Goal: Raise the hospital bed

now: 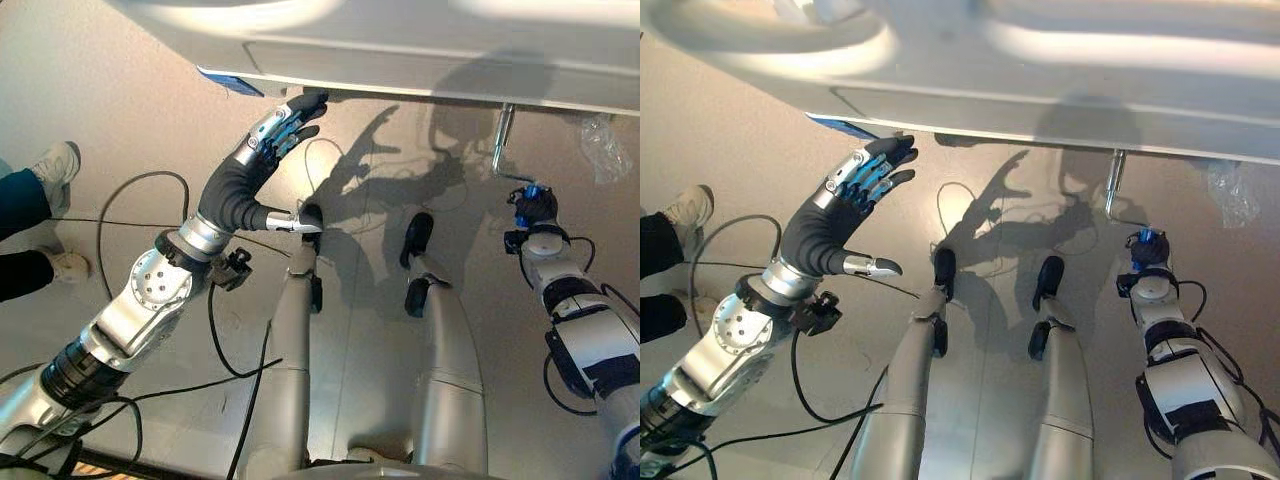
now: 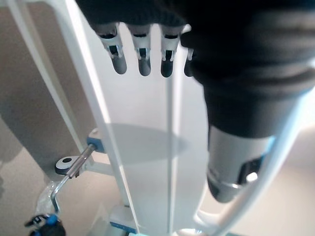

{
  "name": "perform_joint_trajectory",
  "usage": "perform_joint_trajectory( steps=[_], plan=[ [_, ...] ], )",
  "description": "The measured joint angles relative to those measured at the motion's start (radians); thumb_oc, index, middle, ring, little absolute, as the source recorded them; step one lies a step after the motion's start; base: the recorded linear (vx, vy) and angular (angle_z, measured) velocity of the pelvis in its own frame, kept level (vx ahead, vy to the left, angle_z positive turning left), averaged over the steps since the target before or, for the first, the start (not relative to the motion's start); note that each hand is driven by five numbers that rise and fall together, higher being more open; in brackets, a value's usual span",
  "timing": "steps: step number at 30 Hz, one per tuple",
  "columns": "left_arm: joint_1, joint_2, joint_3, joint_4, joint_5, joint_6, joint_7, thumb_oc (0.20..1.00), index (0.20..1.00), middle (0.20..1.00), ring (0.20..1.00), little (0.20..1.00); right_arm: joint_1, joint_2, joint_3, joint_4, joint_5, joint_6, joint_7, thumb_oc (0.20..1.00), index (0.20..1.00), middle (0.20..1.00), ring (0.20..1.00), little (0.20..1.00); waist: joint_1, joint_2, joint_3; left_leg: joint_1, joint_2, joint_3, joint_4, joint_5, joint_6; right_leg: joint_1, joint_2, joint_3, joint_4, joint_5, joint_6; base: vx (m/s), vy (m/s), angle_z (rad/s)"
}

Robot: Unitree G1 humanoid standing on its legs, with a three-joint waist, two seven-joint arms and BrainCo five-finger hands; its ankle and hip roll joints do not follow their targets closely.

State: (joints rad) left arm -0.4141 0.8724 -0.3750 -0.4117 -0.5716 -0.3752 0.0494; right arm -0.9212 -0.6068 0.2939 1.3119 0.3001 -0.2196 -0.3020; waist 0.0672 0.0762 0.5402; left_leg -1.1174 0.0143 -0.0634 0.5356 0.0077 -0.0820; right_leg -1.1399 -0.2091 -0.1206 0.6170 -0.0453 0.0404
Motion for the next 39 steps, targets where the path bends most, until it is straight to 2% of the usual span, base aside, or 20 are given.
perform_joint_trajectory(
  steps=[7,11,16,20,27,28,29,33,35,36,39],
  plan=[
    [0.023,-0.010,0.003,0.004,0.000,0.008,0.015,1.000,1.000,1.000,1.000,1.000,-0.011,-0.001,0.033,-0.001,0.001,0.025,0.005,0.200,0.200,0.200,0.200,0.200,0.006,0.008,-0.003,-0.019,0.011,-0.007,0.046,-0.014,-0.005,-0.013,0.004,-0.001,0.041,-0.014,-0.003,0.03,0.036,-0.01],
    [0.024,-0.034,0.010,0.007,0.000,0.009,0.037,1.000,1.000,1.000,1.000,1.000,-0.021,0.008,0.071,-0.023,0.004,0.032,0.006,0.200,0.200,0.200,0.200,0.200,0.001,0.010,-0.003,-0.090,0.012,-0.008,0.188,-0.090,-0.004,-0.069,0.000,0.005,0.143,-0.061,-0.007,0.05,0.054,-0.07],
    [0.024,-0.040,0.010,0.007,0.000,0.016,0.048,1.000,1.000,1.000,1.000,1.000,-0.028,0.018,0.073,-0.037,0.004,0.031,0.006,0.200,0.200,0.200,0.200,0.200,0.007,0.010,-0.003,-0.124,0.010,-0.012,0.214,-0.095,-0.003,-0.097,-0.002,0.004,0.158,-0.061,-0.006,0.01,0.033,-0.01],
    [0.024,-0.048,0.011,0.007,0.000,0.016,0.060,1.000,1.000,1.000,1.000,1.000,-0.027,0.022,0.077,-0.070,0.004,0.029,0.006,0.200,0.200,0.200,0.200,0.200,0.002,0.012,-0.002,-0.161,0.009,-0.020,0.273,-0.122,-0.001,-0.127,-0.005,0.006,0.207,-0.082,-0.005,0.01,0.069,-0.01],
    [0.038,-0.047,0.012,0.008,0.000,0.016,0.070,1.000,1.000,1.000,1.000,1.000,-0.022,0.024,0.077,-0.074,0.004,0.030,0.006,0.200,0.200,0.200,0.200,0.200,0.006,0.013,-0.002,-0.161,0.012,-0.018,0.277,-0.123,-0.001,-0.129,-0.004,0.006,0.210,-0.082,-0.007,0.00,0.000,0.00],
    [0.038,-0.047,0.011,0.008,-0.001,0.016,0.070,1.000,1.000,1.000,1.000,1.000,-0.021,0.025,0.077,-0.074,0.004,0.030,0.006,0.843,0.843,0.843,0.843,0.843,0.007,0.014,-0.002,-0.158,0.013,-0.018,0.277,-0.121,-0.001,-0.127,-0.003,0.006,0.210,-0.082,-0.008,0.00,0.000,0.00],
    [0.038,-0.046,0.012,0.008,-0.001,0.016,0.070,1.000,1.000,1.000,1.000,1.000,-0.021,0.025,0.084,-0.074,0.003,0.030,0.010,1.000,1.000,1.000,1.000,1.000,0.008,0.016,-0.001,-0.153,0.013,-0.017,0.277,-0.120,-0.004,-0.122,-0.003,0.006,0.210,-0.081,-0.011,0.00,0.000,0.00],
    [0.039,-0.049,0.010,0.038,0.000,0.014,0.072,1.000,1.000,1.000,1.000,1.000,-0.008,0.022,0.150,-0.052,-0.034,0.045,0.039,1.000,1.000,1.000,1.000,1.000,0.027,0.017,-0.001,-0.113,0.018,-0.006,0.260,-0.121,-0.004,-0.095,-0.001,0.013,0.206,-0.083,-0.014,-0.01,0.002,-0.02],
    [0.052,-0.085,0.007,0.112,0.003,-0.007,0.077,1.000,1.000,1.000,1.000,1.000,0.007,0.021,0.157,-0.035,-0.058,0.059,0.058,1.000,1.000,1.000,1.000,1.000,0.033,0.020,-0.002,-0.093,0.020,-0.002,0.253,-0.122,-0.005,-0.079,0.001,0.015,0.201,-0.084,-0.016,0.00,0.000,0.00],
    [0.055,-0.113,0.002,0.175,0.002,0.003,0.085,1.000,1.000,1.000,1.000,1.000,0.015,0.030,0.163,-0.035,-0.063,0.060,0.064,1.000,1.000,1.000,1.000,1.000,0.030,0.020,-0.002,-0.082,0.020,-0.001,0.247,-0.122,-0.005,-0.069,0.002,0.016,0.197,-0.084,-0.016,0.00,0.000,0.00],
    [0.095,-0.119,0.000,0.257,0.010,0.006,0.090,1.000,1.000,1.000,1.000,1.000,0.052,0.039,0.171,-0.033,-0.074,0.060,0.074,1.000,1.000,1.000,1.000,1.000,0.028,0.020,-0.002,-0.080,0.022,0.000,0.247,-0.121,-0.006,-0.066,0.003,0.015,0.196,-0.084,-0.016,0.00,0.000,0.00]
  ],
)
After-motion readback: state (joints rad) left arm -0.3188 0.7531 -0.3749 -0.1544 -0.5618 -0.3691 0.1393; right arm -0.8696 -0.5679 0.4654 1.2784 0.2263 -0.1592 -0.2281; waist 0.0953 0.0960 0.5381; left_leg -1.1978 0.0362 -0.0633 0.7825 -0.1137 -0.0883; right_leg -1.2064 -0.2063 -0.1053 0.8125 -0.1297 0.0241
